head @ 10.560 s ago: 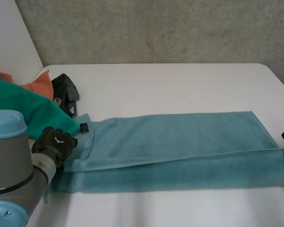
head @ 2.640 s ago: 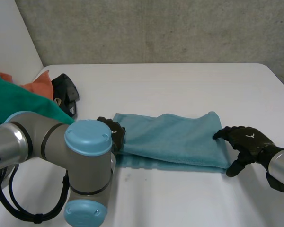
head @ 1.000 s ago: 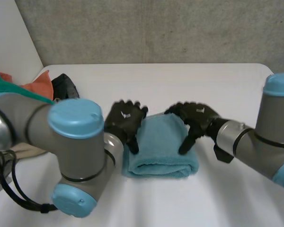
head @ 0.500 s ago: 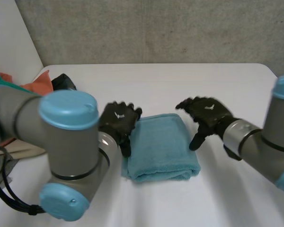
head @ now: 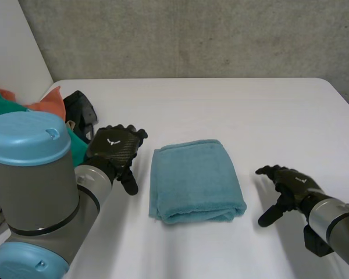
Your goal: Fold the laundry.
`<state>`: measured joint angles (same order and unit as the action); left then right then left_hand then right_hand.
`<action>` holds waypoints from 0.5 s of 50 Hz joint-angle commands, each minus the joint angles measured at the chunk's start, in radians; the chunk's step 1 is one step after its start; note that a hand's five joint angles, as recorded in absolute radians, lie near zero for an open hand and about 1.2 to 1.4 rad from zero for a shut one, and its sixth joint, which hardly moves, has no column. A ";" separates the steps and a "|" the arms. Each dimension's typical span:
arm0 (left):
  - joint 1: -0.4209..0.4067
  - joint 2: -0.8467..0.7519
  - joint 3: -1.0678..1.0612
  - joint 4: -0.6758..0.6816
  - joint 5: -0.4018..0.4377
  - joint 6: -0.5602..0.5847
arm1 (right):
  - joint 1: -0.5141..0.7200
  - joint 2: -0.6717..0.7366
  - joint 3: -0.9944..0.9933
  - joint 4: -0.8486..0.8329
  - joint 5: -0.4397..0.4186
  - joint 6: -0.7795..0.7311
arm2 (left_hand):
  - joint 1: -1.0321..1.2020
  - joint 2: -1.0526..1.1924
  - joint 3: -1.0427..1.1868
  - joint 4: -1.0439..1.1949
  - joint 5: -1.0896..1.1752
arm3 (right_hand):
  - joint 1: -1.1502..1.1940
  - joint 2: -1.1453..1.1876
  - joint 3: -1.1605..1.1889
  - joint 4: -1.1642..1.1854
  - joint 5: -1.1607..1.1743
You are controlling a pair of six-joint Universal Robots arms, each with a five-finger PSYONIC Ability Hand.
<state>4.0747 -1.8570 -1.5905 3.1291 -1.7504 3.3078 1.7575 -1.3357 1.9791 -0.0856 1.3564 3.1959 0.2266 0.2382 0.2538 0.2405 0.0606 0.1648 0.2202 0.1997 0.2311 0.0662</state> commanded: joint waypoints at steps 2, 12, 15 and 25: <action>0.000 -0.011 -0.009 0.002 0.000 -0.042 | 0.022 0.078 -0.016 -0.054 -0.010 0.085 | 0.022 0.011 -0.005 0.008 0.014 | 0.079 0.023 0.044 0.012 0.003; 0.000 -0.011 -0.013 0.003 0.000 -0.042 | 0.125 0.154 -0.078 -0.091 -0.005 0.165 | 0.022 0.011 -0.005 0.008 0.014 | 0.111 0.056 0.076 0.045 0.035; 0.001 -0.011 -0.016 0.011 0.002 -0.042 | 0.155 0.177 -0.103 -0.091 0.001 0.165 | 0.022 0.011 -0.005 0.008 0.014 | 0.117 0.061 0.082 0.051 0.041; 0.001 -0.011 -0.026 0.022 0.000 -0.042 | 0.197 0.219 -0.161 -0.094 0.017 0.170 | 0.019 0.008 -0.008 0.005 0.011 | 0.228 0.173 0.193 0.162 0.152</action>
<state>4.0750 -1.8684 -1.6109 3.1471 -1.7502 3.2657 1.9353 -1.1361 1.8482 -0.1782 1.3635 3.3647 0.2266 0.2382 0.2538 0.2405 0.0606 0.2257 0.2323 0.2583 0.2471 0.0776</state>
